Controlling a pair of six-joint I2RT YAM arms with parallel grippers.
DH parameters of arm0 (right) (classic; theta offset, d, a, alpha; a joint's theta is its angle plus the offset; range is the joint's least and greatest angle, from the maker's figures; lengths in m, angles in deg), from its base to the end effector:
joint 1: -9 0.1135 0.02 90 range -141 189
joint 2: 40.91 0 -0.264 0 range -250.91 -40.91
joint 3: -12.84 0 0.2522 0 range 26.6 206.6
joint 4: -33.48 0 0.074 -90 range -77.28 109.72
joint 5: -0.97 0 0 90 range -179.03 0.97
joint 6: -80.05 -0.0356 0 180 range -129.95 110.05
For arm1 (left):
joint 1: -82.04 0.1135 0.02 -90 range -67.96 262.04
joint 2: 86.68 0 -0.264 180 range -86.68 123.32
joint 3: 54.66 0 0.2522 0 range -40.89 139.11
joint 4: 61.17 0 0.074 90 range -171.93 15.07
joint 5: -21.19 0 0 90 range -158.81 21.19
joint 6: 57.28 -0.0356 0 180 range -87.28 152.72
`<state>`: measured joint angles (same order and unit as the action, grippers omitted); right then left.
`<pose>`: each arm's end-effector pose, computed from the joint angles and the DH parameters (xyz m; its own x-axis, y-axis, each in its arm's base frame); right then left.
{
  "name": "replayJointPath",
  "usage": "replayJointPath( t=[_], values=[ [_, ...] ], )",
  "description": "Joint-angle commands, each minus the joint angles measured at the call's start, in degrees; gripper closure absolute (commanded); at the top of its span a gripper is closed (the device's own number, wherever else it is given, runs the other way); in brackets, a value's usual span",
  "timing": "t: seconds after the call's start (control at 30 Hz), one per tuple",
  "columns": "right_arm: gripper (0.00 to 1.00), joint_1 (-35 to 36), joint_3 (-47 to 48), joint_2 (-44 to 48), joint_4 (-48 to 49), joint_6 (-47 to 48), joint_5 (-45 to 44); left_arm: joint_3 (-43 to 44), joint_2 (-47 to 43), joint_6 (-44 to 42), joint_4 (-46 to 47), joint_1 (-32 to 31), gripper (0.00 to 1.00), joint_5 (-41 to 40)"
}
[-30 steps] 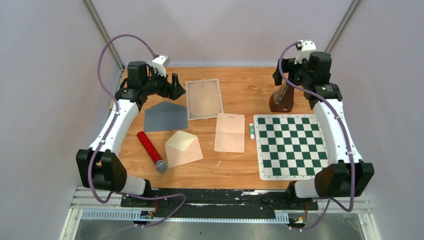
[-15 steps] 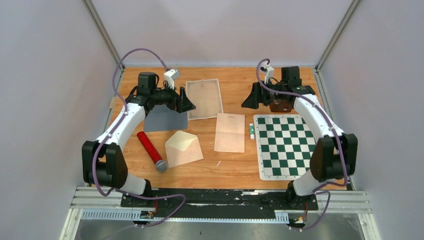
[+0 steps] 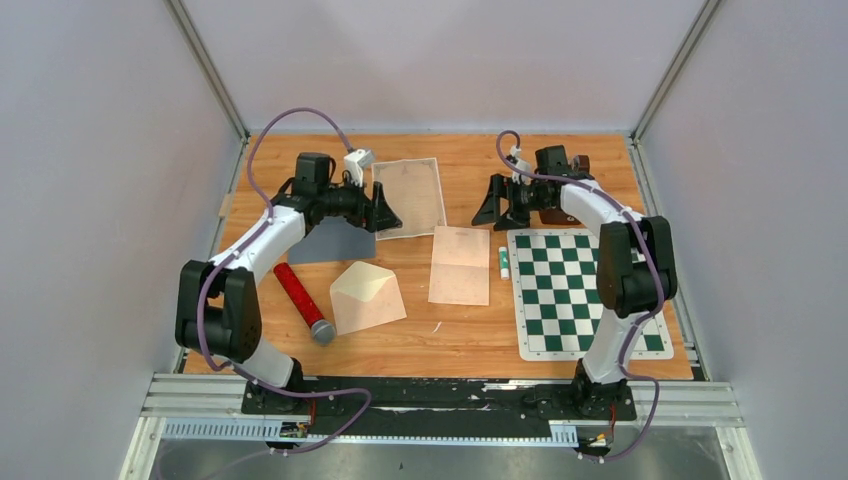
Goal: Place the letter into the envelope and seal it
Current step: Pick up the letter from the center of the board.
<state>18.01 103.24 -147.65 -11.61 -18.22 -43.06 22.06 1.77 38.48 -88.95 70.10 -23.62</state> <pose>0.3765 0.0856 0.2086 -0.9229 -0.0451 -0.3824 -0.3190 0.6458 0.6937 0.3237 -0.0943 0.2631 -0.6877 0.0731 -0.7223 0.6154 0.5866 -0.5265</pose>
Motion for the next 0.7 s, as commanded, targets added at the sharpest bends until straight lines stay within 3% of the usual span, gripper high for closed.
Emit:
replayJointPath(
  t=[0.0,0.33,0.67],
  values=[
    [0.14,1.0,2.5,-2.3,3.4,-4.6,-5.0,-0.3,0.5,1.6,4.3,-1.9,0.06,1.3],
    [0.12,1.2,3.7,-6.8,4.1,-6.4,-8.6,-1.2,12.0,25.4,20.6,-5.3,0.07,-3.3],
    [0.12,1.2,4.8,-10.1,3.9,-5.9,-8.4,0.9,22.5,31.2,24.5,-10.0,0.15,-3.8]
  ],
)
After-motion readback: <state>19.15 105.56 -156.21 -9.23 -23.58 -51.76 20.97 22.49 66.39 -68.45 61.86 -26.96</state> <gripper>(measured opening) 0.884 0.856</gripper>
